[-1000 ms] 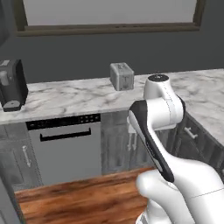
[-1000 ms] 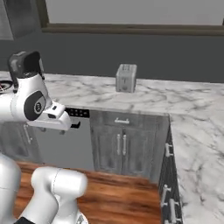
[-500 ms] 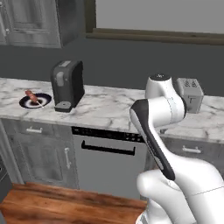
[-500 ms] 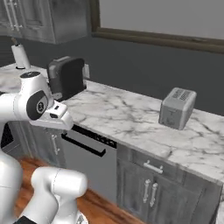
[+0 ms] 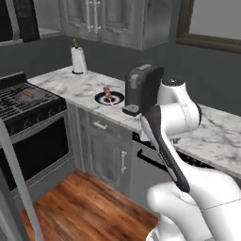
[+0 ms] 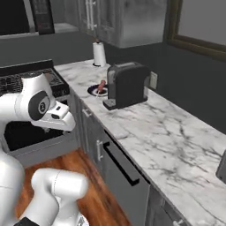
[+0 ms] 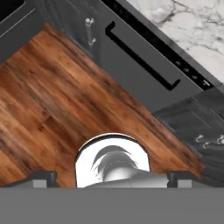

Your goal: Place the cold items (pear and peach) from the fridge in one tupperware on the dining counter. Place the warm items (hot dog and kebab skewer) in the stove area in another tupperware.

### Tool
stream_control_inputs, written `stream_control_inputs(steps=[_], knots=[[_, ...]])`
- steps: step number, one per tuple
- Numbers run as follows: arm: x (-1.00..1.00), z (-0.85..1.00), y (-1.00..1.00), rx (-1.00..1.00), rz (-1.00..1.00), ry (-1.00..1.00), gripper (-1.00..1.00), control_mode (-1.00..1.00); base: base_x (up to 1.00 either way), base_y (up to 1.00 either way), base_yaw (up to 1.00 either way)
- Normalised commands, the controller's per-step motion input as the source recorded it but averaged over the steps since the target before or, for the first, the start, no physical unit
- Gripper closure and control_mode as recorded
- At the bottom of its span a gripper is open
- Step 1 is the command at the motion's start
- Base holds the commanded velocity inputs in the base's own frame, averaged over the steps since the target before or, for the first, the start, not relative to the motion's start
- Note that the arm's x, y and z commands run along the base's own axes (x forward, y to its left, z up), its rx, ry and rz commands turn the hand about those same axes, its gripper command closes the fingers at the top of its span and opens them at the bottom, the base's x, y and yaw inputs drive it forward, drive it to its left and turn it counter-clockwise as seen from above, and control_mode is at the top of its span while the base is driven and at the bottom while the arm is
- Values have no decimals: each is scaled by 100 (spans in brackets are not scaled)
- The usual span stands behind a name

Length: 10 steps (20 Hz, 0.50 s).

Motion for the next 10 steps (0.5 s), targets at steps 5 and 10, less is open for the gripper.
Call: stream_control_inputs(steps=[5, 10], knots=[[0, 0, 0, 0, 0, 0, -100, 100, 42, 0, 76], [0, 0, 0, 0, 0, 0, -100, 100, 61, -28, 56]])
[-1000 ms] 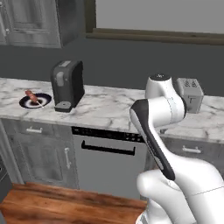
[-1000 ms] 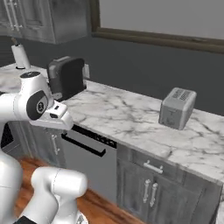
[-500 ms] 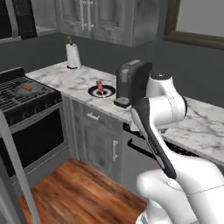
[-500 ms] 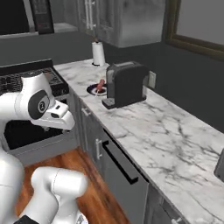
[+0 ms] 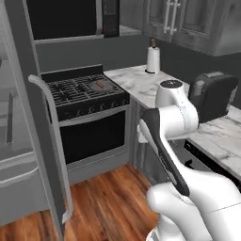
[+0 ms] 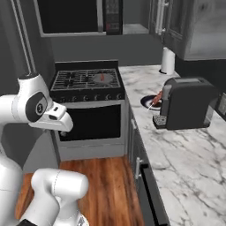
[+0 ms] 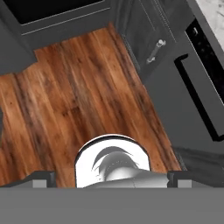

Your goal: Place the cold items (pear and peach) from the fridge in one tupperware on the dining counter. Place the warm items (hot dog and kebab skewer) in the stove area in another tupperware.

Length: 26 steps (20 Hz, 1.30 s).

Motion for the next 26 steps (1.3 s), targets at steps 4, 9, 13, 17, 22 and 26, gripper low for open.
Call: stream_control_inputs(steps=[4, 9, 13, 17, 22, 26], knots=[[0, 0, 0, 0, 0, 0, -100, 100, 62, -5, 22], [0, 0, 0, 0, 0, 0, -100, 100, 75, -7, 10], [0, 0, 0, 0, 0, 0, -100, 100, 87, -50, 12], [0, 0, 0, 0, 0, 0, -100, 100, 60, -45, 11], [0, 0, 0, 0, 0, 0, -100, 100, 36, 0, -1], [0, 0, 0, 0, 0, 0, -100, 100, 59, 0, 0]])
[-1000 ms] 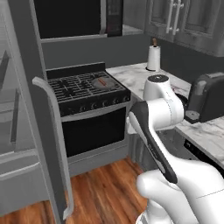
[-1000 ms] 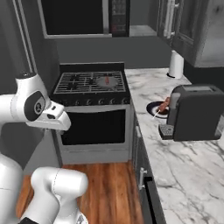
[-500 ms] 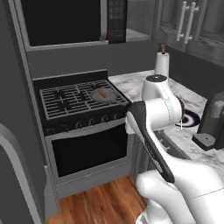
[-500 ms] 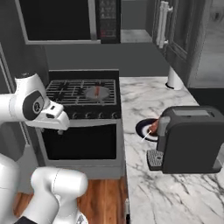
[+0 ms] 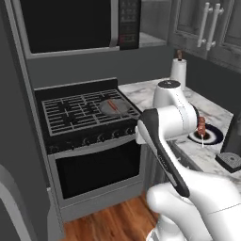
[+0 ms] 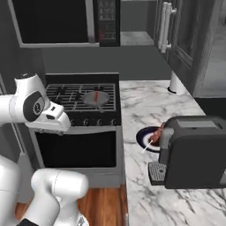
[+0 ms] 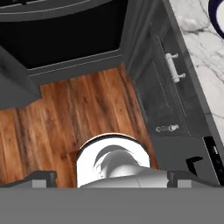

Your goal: Place the cold items (pear and peach) from the fridge in one tupperware on the dining counter. Place the warm items (hot dog and kebab skewer) in the stove area in another tupperware.

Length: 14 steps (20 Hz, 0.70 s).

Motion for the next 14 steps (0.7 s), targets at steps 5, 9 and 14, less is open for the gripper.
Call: stream_control_inputs(steps=[5, 9, 14], knots=[[0, 0, 0, 0, 0, 0, -100, 100, 82, 2, 0], [0, 0, 0, 0, 0, 0, -100, 100, 78, 9, 0], [0, 0, 0, 0, 0, 0, -100, 100, 78, 0, -3]])
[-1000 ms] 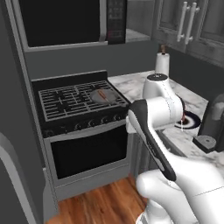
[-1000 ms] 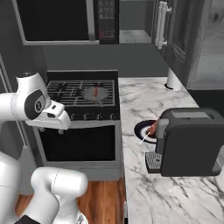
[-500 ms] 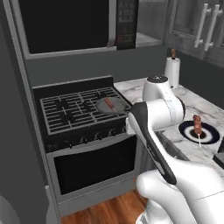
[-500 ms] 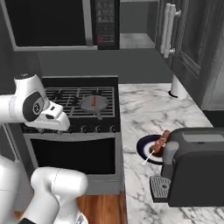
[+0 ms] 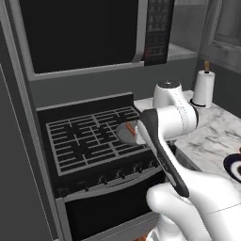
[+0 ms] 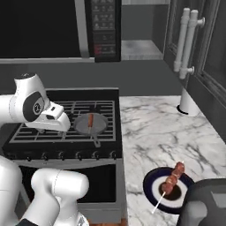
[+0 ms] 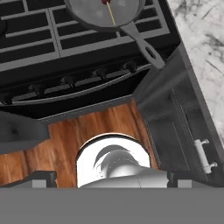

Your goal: Place the cold items (pear and peach) from the fridge in one tupperware on the dining counter. Place the warm items (hot dog and kebab skewer) in the stove area in another tupperware.

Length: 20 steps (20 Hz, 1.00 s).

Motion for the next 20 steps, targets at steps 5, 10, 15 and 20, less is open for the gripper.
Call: stream_control_inputs(steps=[5, 10, 15, 20], knots=[[0, 0, 0, 0, 0, 0, -100, 100, 82, -2, 0], [0, 0, 0, 0, 0, 0, -100, 100, 53, -5, 0], [0, 0, 0, 0, 0, 0, -100, 100, 0, 0, 0], [0, 0, 0, 0, 0, 0, -100, 100, 0, 0, 0]])
